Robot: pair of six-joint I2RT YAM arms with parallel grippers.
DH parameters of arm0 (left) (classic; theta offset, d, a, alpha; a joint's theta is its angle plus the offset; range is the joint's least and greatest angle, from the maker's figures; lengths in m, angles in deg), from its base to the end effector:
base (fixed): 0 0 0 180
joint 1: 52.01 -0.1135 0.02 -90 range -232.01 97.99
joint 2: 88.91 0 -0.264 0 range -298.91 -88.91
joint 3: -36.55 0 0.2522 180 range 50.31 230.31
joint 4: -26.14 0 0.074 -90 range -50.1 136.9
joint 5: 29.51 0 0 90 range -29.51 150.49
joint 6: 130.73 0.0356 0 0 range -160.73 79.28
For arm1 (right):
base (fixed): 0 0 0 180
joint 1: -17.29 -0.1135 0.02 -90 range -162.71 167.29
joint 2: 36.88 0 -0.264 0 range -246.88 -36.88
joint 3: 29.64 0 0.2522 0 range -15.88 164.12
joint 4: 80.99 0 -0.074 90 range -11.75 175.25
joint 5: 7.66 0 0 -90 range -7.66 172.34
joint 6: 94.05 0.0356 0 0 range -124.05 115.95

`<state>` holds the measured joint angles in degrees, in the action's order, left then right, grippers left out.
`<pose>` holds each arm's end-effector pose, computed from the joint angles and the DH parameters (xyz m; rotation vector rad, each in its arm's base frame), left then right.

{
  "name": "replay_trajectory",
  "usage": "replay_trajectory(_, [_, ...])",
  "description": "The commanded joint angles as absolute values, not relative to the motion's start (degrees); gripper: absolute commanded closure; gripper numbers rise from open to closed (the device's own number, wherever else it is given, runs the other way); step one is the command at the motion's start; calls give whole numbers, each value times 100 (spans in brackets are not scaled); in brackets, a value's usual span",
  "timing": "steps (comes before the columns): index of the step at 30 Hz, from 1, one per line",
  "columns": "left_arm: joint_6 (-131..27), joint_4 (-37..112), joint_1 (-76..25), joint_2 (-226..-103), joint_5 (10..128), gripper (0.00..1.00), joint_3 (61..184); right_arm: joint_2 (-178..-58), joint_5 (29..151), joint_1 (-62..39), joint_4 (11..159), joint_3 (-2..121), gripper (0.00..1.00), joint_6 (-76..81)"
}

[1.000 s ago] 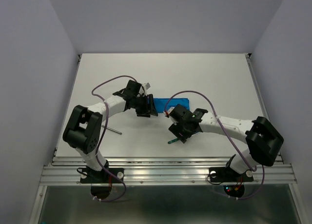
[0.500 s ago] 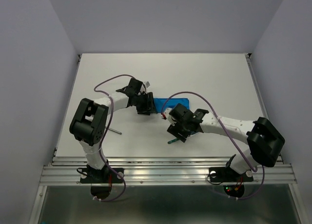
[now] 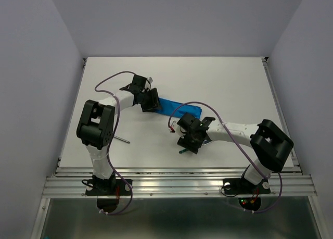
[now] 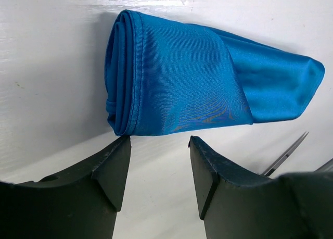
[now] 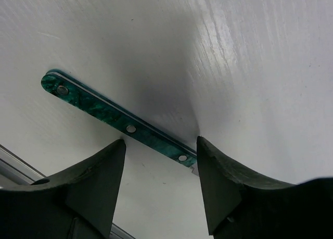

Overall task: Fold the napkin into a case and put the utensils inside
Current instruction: Pick up the knife from the center of the board.

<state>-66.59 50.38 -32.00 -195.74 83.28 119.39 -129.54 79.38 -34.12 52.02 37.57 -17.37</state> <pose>0.3693 -0.1491 0.1840 0.0643 2.5003 -0.8337 0.1842 0.2279 0.1644 -1.5077 2.4000 0.0736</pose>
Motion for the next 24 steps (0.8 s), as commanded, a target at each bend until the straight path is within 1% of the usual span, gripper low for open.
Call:
replay_trajectory(1, [-6577,5159,-3241,-19631,8264,41,12282,-13206,8146,-3430,5370,3747,41,-1820])
replay_trajectory(2, [-6569,5168,-3259,-19666,8255,41,12360,-13242,8155,-3430,5379,3756,45,-1820])
replay_trajectory(3, [-6569,5194,-3276,-19675,8229,41,12387,-13277,8163,-3430,5387,3773,54,-1812])
replay_trajectory(4, [-6577,5195,-3285,-19675,8211,41,12405,-13303,8163,-3430,5396,3782,58,-1794])
replay_trajectory(5, [-6586,5195,-3338,-19640,8176,41,12440,-13347,8163,-3430,5414,3817,66,-1785])
replay_trajectory(8, [-6569,5247,-3443,-19483,8089,41,12466,-13426,8172,-3430,5466,3905,74,-1750])
replay_trajectory(10, [-6525,5414,-3496,-19368,8001,41,12484,-13435,8163,-3430,5502,3940,77,-1759])
replay_trajectory(14, [-6446,5590,-3637,-18877,7842,41,12396,-13409,8050,-3430,5581,4116,86,-1794])
replay_trajectory(15, [-6446,5590,-3689,-18806,7833,41,12344,-13400,7971,-3430,5598,4203,91,-1803])
replay_trajectory(22, [-6349,5713,-3935,-18778,7868,41,12457,-13049,7620,-3378,5792,4371,94,-1855])
replay_trajectory(23, [-6331,5722,-3962,-18831,7903,41,12501,-13022,7566,-3377,5801,4397,97,-1873])
replay_trajectory(24, [-6323,5731,-3979,-18858,7921,41,12519,-13005,7479,-3325,5801,4424,98,-1890])
